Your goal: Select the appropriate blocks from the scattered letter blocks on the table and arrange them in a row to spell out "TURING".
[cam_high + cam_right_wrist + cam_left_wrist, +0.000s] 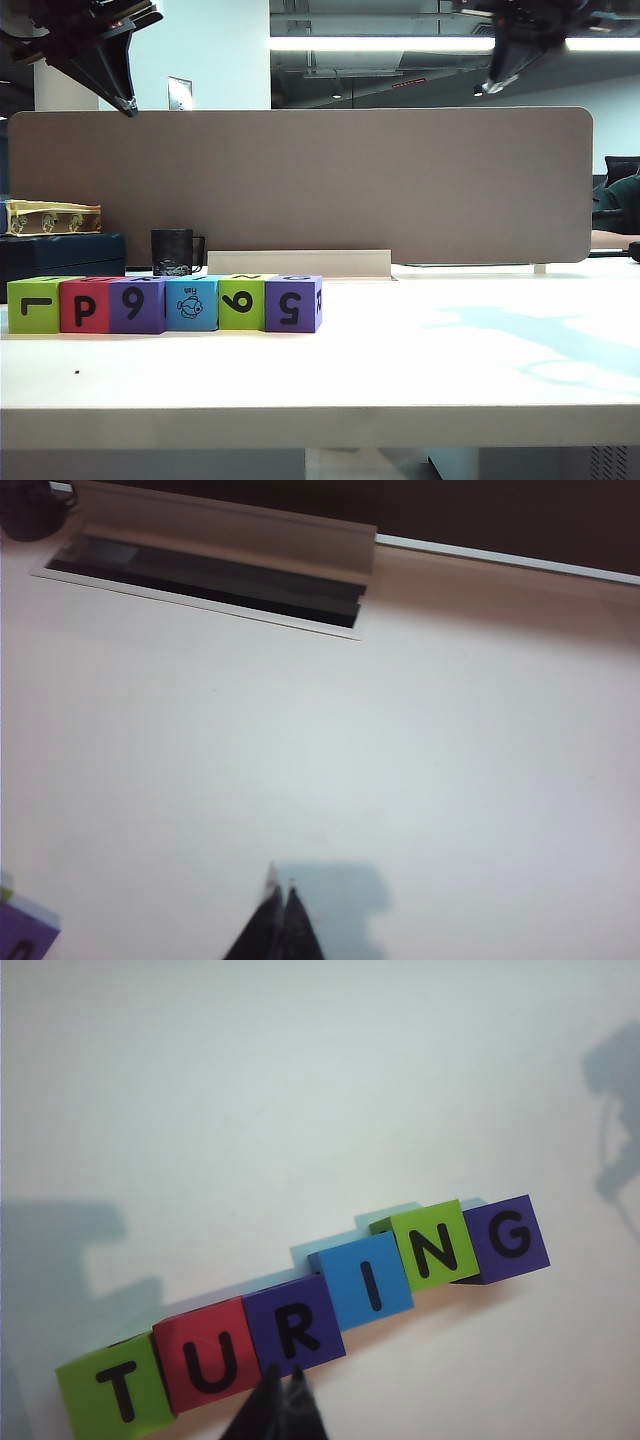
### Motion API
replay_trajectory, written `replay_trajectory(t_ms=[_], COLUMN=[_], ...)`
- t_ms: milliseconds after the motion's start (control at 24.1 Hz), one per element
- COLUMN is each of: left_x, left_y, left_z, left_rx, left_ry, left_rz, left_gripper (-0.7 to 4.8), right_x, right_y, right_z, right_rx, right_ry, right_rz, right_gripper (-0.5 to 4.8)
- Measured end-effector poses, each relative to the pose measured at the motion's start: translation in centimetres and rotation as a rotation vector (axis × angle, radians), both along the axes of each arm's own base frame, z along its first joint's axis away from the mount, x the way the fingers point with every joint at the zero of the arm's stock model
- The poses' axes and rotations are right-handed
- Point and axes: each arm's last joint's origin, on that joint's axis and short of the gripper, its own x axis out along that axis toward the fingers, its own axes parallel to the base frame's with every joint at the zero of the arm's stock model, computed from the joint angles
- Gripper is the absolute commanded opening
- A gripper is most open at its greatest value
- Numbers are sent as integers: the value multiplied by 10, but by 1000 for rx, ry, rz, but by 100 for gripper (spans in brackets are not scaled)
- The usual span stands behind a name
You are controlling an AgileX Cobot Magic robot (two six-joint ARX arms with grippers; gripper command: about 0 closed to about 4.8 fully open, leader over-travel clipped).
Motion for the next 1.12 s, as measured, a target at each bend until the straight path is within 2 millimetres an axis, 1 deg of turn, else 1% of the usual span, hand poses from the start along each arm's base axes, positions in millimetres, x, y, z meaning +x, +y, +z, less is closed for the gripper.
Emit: replay_trajectory(t_ms=[83,166,249,497,539,829,912,1119], left_x=[0,0,0,0,0,0,0,0], left_y=[0,0,0,0,0,-1,-1,-1], left_z=[0,0,0,0,0,0,1,1], left_rx=[0,0,0,0,-1,-1,-1,-1], left_ry=[0,0,-1,-3,-4,-7,-8,-8], left_rz=[0,0,0,0,0,-2,-2,-2], left_gripper=[-6,-5,-5,-6,-6,-6,-5,-6], right_x=[-5,-15,-26,-54,-60,-87,-99,-115], right_y=[-6,-18,-28,-44,-47,-56,-58,-59], right_z=[-1,-8,-19,-40,-47,-70,-81,-94], right_rx=[-3,0,0,-4,-6,-10,-11,-4], right_ry=[-11,-27,-29,-23,-11,5,8,-27], right_rz=[-23,-53,-80,-120,-130,-155,-157,-156], right_gripper=[-1,-1,-1,-1,-1,-1,-1,-1])
